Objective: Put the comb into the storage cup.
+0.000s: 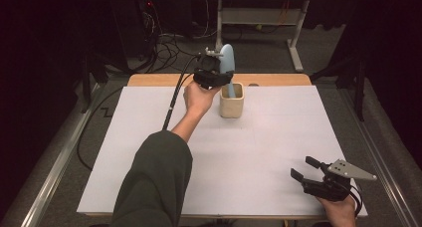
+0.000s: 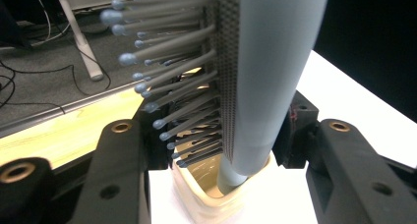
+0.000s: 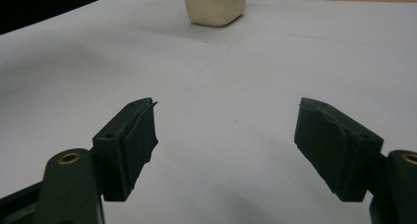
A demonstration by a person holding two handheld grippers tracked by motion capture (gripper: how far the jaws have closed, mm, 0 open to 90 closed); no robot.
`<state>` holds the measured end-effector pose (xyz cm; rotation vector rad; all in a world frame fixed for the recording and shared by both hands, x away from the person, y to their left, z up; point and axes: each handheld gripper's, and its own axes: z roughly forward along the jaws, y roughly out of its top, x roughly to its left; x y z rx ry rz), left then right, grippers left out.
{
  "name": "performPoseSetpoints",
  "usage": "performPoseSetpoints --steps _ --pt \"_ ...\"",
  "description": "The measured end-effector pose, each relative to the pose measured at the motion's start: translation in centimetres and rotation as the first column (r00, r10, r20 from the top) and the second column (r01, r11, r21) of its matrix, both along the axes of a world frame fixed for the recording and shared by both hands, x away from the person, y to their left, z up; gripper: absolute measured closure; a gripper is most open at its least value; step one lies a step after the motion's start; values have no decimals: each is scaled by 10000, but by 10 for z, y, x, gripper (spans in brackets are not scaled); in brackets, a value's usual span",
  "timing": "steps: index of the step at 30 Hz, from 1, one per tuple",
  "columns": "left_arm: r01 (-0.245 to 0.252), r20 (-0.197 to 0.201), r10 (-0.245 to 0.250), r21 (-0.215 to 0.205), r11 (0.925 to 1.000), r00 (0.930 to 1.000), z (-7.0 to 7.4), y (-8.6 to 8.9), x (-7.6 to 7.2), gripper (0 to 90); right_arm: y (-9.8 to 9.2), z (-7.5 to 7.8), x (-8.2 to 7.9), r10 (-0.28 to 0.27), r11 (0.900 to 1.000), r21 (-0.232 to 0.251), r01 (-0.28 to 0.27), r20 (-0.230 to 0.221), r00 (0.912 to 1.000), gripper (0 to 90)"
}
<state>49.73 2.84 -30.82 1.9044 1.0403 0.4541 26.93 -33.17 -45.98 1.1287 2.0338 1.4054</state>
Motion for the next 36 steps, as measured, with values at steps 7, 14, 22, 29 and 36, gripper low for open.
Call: performPoseSetpoints --steps 7,14,22,29,36 --pt "26 -161 -26 4 10000 9999 -7 -3 3 516 0 0 0 -19 10000 23 19 -63 10000 243" --pt "-12 -233 9 -122 9999 9997 -12 -3 4 516 0 0 0 -56 9999 97 56 -43 10000 245" --pt "-178 -382 172 -133 9998 9991 -19 2 6 516 0 0 0 -111 9998 156 112 -61 9999 246" --pt "-193 -382 192 -43 9998 9991 -20 2 6 515 1 0 0 -107 9999 94 107 -64 9999 247" --pt "-138 -447 143 119 9998 9989 -24 -2 7 515 0 0 0 -110 9999 117 111 -41 9999 249"
